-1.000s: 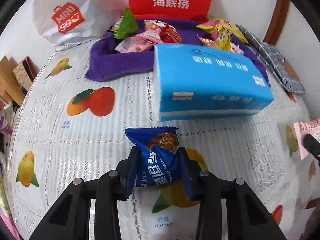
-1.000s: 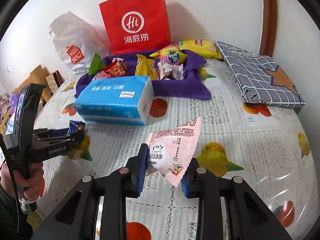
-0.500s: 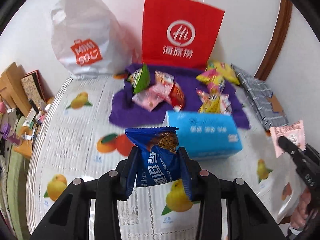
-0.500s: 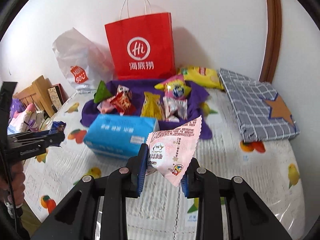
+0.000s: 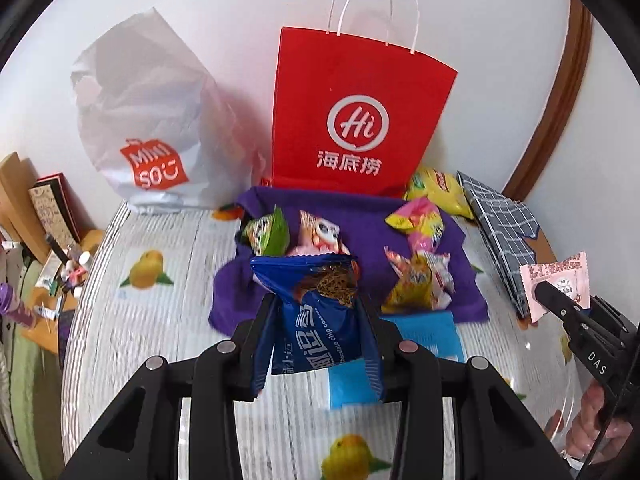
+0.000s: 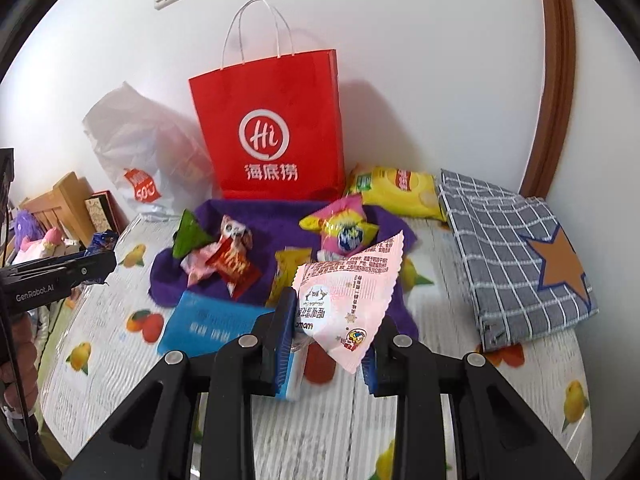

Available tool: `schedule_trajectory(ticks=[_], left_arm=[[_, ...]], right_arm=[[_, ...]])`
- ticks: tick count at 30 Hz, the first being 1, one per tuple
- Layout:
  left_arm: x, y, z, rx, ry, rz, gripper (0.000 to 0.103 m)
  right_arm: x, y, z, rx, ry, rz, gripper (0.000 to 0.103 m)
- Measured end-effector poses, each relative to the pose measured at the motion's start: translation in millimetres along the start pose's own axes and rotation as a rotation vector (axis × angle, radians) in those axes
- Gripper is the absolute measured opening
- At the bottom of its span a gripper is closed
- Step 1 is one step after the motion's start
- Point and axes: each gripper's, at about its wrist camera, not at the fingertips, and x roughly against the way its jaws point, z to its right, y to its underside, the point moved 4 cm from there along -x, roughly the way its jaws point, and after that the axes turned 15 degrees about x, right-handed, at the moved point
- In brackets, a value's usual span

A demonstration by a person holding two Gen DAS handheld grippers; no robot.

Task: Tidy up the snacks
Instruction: 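Carry both snacks onto the purple towel and open both tools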

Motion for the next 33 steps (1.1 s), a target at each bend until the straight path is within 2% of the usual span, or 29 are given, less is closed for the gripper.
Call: schedule_trajectory(ticks=[8, 14, 24, 33], left_arm=[[-41.2, -35.0, 6.5, 0.006, 0.005, -0.013, 0.037], [-82.4, -49.4, 13.5, 0.001, -0.004, -0.046, 0.037], [-138.5, -55.0, 18.8, 0.002, -0.033, -0.097, 0.037], [-156.9, -56.0, 13.0, 0.008, -0.044, -0.117, 0.04]], right_arm=[[-42.6, -31.5, 20.2, -0.032, -0.013, 0.007, 0.029], [-79.8, -43.6, 32.6, -0.039, -0.018, -0.013, 0.029], [-149.3, -36.6, 24.8, -0.011, -0.084, -0.102, 0.029], [-171.4, -32.9, 16.5, 0.019, -0.098, -0.136, 0.03]])
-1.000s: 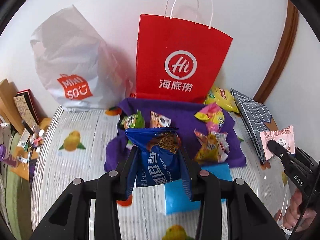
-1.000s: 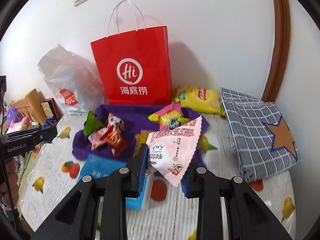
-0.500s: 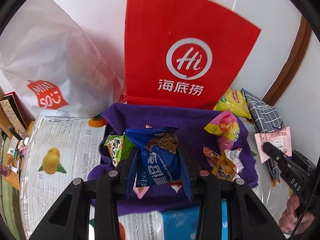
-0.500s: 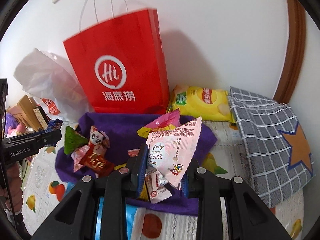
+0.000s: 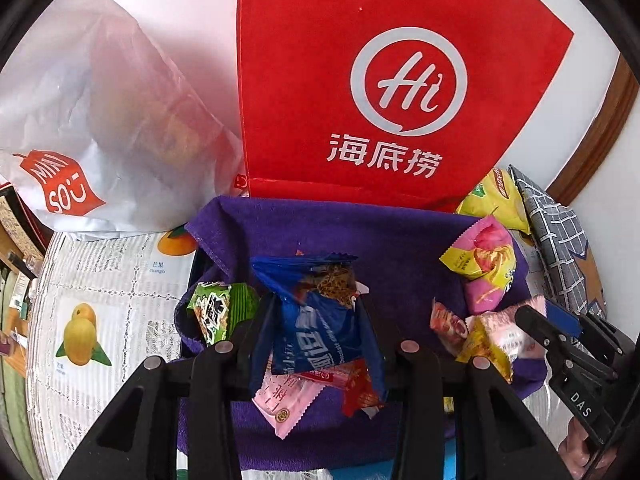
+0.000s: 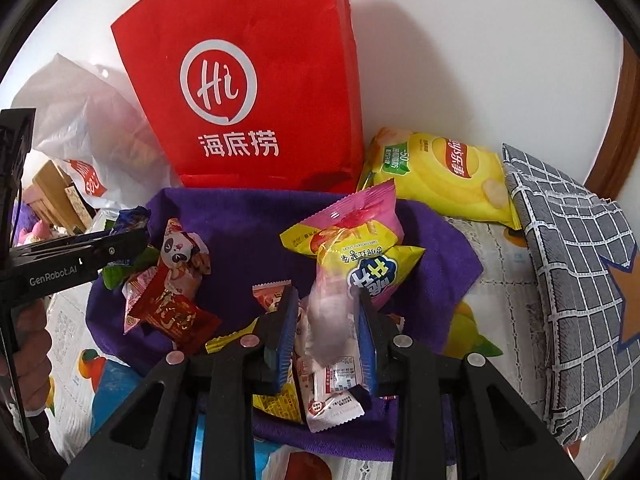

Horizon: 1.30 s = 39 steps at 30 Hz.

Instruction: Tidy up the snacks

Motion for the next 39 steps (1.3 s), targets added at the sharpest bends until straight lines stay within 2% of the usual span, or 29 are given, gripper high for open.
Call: schedule_trajectory(ticks=[1, 3, 6, 11, 16, 20, 24, 30, 35, 39], left_arm=[[-0.3, -0.4, 0.6, -0.001, 0.005, -0.005, 0.043], [2.4, -0.6, 2.4, -0.005, 0.01, -0.004, 0.06], [15.1, 0.3, 5.8, -0.017, 0.004, 0.027, 0.068], [47.1, 6.9, 8.1, -0.031, 0.017, 0.06, 0.073], [91.5, 24.8, 8.6, -0.06, 0.008, 0.113, 0.081], [131.4, 48.8, 9.9, -0.077, 0.022, 0.136, 0.091], [167.7, 75.9, 11.7, -0.087, 0.04, 0.165, 0.093], [210.4, 116.9, 8.6, -0.079, 0.049, 0.205, 0.095], [237.3, 149.5, 8.1, -0.09, 0.045, 0.235, 0.095], [252.2, 171.0, 5.2, -0.088, 0.041, 0.259, 0.096]], right_arm=[[-0.7, -0.1, -0.1, 0.002, 0.007, -0.004, 0.034], [-0.2, -1.4, 0.6, 0.002, 0.017, -0.002, 0.043], [8.5, -4.3, 2.0, 0.001, 0.036, 0.013, 0.051], [37.9, -7.4, 1.1, -0.007, 0.067, 0.04, 0.054], [84.3, -3.6, -5.2, -0.036, 0.107, 0.088, 0.073], [121.9, 7.8, -11.8, -0.079, 0.119, 0.096, 0.078], [160.8, 25.7, -17.0, -0.123, 0.153, 0.102, 0.085], [210.7, 61.7, -31.0, -0.12, 0.204, 0.104, 0.085], [245.7, 95.3, -40.1, -0.147, 0.203, 0.121, 0.085], [266.6, 114.3, -46.7, -0.157, 0.211, 0.142, 0.098]])
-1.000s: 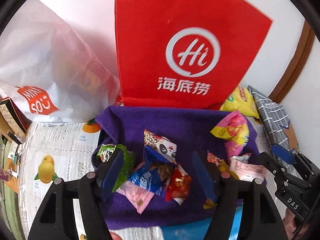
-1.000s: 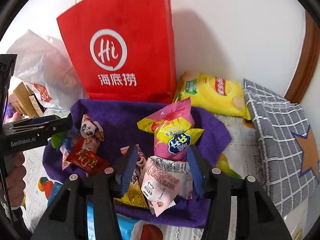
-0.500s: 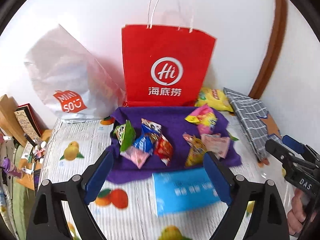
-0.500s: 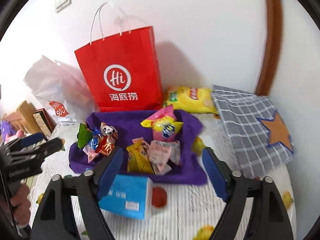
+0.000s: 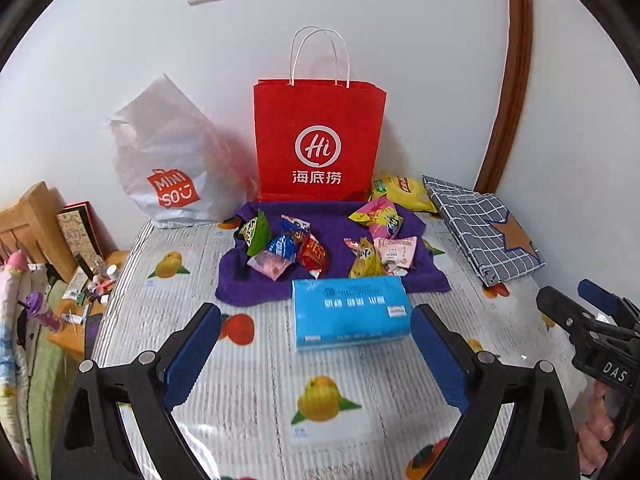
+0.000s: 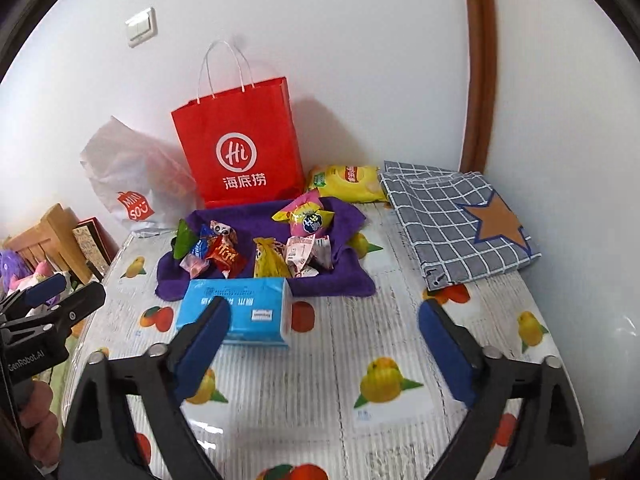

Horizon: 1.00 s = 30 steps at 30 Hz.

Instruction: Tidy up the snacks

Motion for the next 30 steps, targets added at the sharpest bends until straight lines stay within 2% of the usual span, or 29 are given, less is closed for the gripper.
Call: schedule_trajectory(ticks=[3, 6, 12, 30], left_arm=[[13.0, 11.8, 0.9, 0.009, 0.015, 0.012, 0.096], [22.7, 20.6, 1.6, 0.011, 0.022, 0.023, 0.096], [39.5, 32.4, 4.9, -0.003, 0.022, 0.045, 0.097], [58.5, 41.1, 5.4, -0.008, 0.024, 0.075, 0.097]], right_arm=[[16.3, 10.0, -1.8, 0.017, 0.028, 0.016, 0.103], [29.6, 18.3, -3.7, 0.028, 0.055, 0.036, 0.103], [48.8, 35.6, -5.0, 0.022, 0.057, 0.046, 0.103], [70.0, 50.6, -4.8, 0.026, 0.065, 0.069, 0.103]])
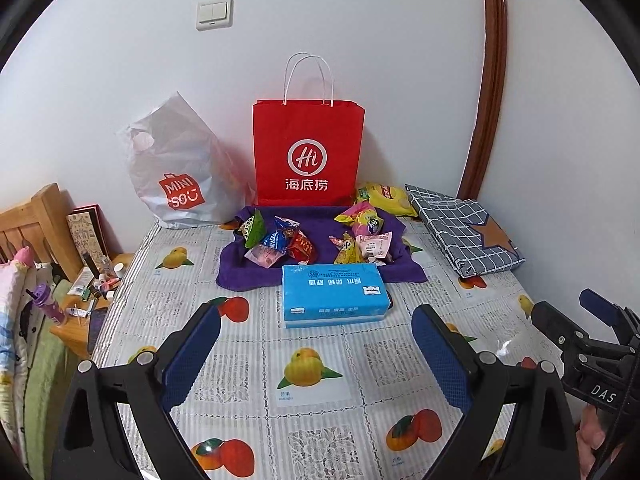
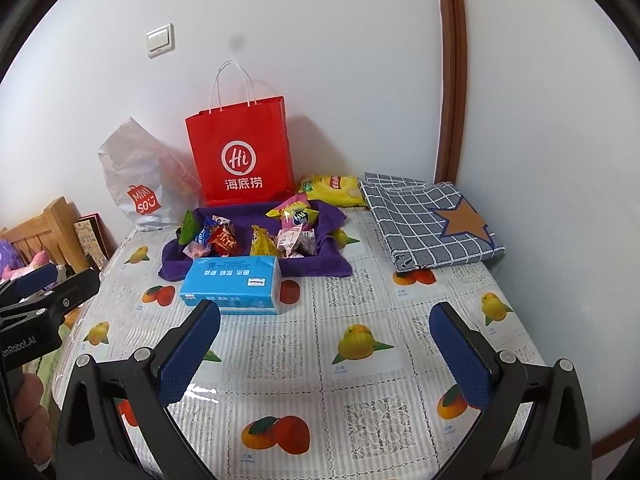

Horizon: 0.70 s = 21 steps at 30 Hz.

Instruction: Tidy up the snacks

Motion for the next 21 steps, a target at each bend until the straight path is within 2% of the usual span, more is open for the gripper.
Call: schedule_trajectory(ticks=[21], left_arm=[[6.8, -5.8, -0.5, 0.005, 0.001, 0.005, 0.097]], right_arm=[[5.4, -0.1, -1.2, -0.005, -0.004, 0.002, 0.103]])
